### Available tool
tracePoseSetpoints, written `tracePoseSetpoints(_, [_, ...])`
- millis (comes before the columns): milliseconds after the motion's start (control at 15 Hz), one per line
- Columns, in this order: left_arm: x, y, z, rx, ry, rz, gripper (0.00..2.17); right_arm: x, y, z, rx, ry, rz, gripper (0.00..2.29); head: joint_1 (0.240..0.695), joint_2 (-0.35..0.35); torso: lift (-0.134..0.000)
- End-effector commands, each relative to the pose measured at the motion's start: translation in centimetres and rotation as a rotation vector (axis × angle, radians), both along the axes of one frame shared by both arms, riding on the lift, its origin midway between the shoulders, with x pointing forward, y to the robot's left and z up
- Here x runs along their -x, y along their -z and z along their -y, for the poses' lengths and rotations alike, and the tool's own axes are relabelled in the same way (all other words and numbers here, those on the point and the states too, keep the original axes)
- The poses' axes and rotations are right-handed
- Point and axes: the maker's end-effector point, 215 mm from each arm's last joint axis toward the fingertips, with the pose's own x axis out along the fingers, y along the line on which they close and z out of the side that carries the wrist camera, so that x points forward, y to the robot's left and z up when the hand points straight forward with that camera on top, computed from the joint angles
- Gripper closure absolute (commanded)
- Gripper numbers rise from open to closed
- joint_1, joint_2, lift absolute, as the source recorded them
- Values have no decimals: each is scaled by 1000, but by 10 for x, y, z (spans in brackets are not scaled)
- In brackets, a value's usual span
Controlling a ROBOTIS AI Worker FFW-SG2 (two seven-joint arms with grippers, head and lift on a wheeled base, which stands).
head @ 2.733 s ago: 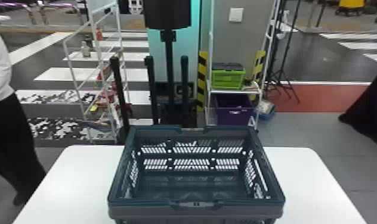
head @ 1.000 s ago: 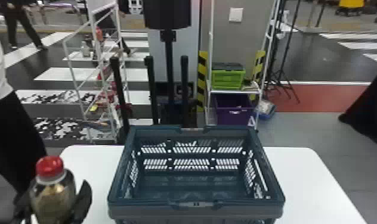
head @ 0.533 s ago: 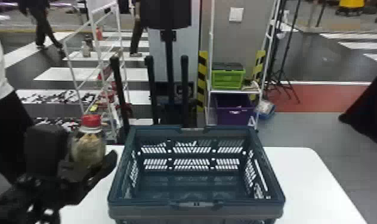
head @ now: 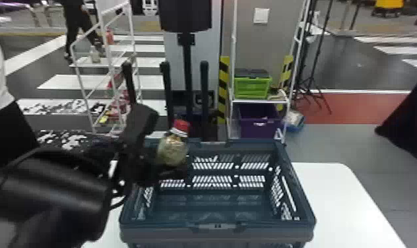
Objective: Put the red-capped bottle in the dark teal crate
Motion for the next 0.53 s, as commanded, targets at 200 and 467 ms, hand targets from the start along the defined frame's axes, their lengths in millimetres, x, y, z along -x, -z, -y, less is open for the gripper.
tracePoseSetpoints(200, [-14, 81, 44, -148, 192, -213, 1781, 2, 0, 2, -2, 6, 2, 154, 499, 0, 0])
tracePoseSetpoints(467, [-18, 132, 66, -264, 316, -268, 1781, 3, 0, 1, -2, 6, 2, 154, 499, 0, 0])
